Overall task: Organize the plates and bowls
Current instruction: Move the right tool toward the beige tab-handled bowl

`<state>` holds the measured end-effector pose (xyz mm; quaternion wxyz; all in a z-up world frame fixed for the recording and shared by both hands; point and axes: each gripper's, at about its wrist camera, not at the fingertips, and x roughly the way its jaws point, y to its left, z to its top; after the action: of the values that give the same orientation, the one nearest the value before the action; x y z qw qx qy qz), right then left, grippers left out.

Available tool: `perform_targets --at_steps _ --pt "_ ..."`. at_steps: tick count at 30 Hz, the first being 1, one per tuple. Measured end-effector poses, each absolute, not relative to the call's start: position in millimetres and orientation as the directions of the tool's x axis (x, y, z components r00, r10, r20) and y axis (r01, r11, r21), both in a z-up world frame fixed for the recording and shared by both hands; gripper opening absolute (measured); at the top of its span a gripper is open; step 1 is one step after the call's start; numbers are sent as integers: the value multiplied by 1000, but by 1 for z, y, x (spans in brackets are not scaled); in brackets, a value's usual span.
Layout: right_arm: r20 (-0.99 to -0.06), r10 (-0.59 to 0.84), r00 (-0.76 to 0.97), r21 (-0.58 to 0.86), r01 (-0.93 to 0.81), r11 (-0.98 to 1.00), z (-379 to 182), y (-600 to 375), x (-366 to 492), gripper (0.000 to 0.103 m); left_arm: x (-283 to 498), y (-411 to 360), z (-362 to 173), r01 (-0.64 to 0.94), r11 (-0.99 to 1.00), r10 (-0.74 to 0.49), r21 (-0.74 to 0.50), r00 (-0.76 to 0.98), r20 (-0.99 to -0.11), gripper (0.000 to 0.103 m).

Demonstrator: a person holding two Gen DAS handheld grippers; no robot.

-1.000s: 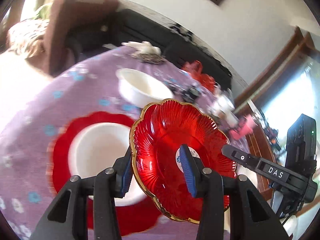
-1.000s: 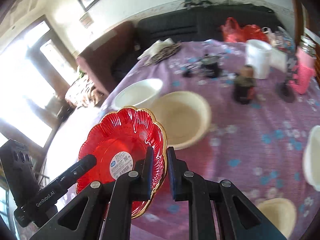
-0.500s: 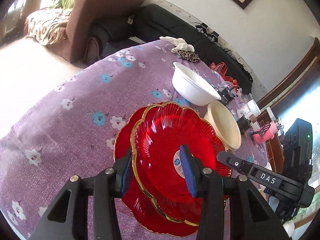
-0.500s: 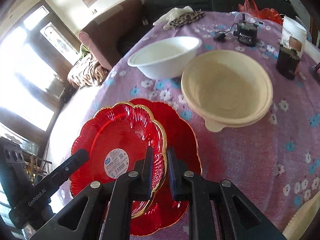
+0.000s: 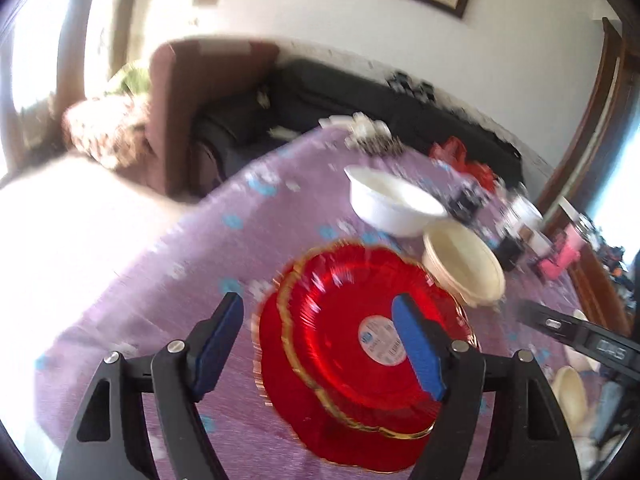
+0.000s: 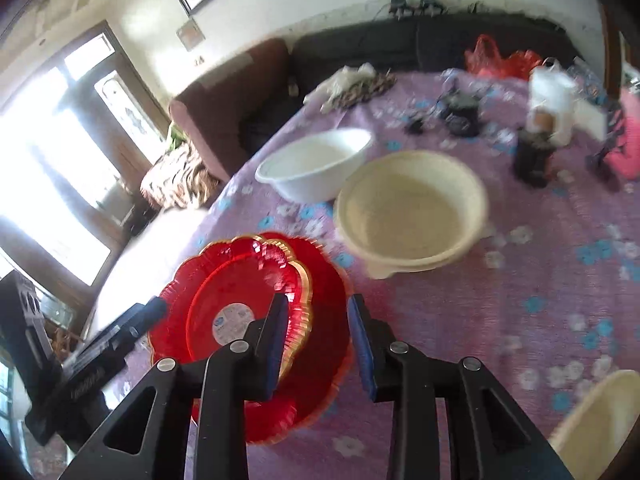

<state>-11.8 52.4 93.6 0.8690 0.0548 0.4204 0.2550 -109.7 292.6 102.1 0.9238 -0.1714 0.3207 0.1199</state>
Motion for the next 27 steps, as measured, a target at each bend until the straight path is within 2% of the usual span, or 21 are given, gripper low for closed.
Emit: perform_targets --at_steps 2,4,6,7,9,11,13,15,18,23,27 --pt "-675 447 587 254 -383 888 105 29 -27 49 -127 285 117 -357 914 191 -195 800 -569 77" --pt "-645 407 647 211 -361 908 115 4 -38 61 -141 275 130 -368 915 242 -164 828 -505 82" --pt "-614 350 708 158 -324 933 124 -21 -53 65 -158 258 146 -360 922 273 -146 868 -414 96" --pt "-599 323 732 134 -305 943 129 -34 -61 67 -169 246 155 -354 926 290 -133 890 -352 100" --pt "-576 261 775 86 -260 962 134 -62 -78 72 -183 227 167 -324 939 289 -112 923 -253 103" --pt "-562 213 799 61 -217 974 135 -89 -87 79 -192 208 175 -232 968 209 -99 957 -200 103" --pt "-554 174 814 62 -168 984 135 -118 -98 85 -190 192 178 -151 984 125 -99 966 -226 103" --pt "-571 137 810 69 -119 990 130 -146 -105 87 -183 179 177 -95 990 63 -108 962 -265 103" --pt "-618 99 780 95 -51 994 116 -185 -111 87 -170 155 166 -18 992 -25 -127 942 -336 103" --pt "-689 56 722 103 21 994 88 -225 -118 87 -139 107 134 134 979 -197 -156 830 -522 103" --pt "-714 83 695 154 40 987 70 -239 -119 87 -121 80 107 203 963 -270 -178 741 -614 103"
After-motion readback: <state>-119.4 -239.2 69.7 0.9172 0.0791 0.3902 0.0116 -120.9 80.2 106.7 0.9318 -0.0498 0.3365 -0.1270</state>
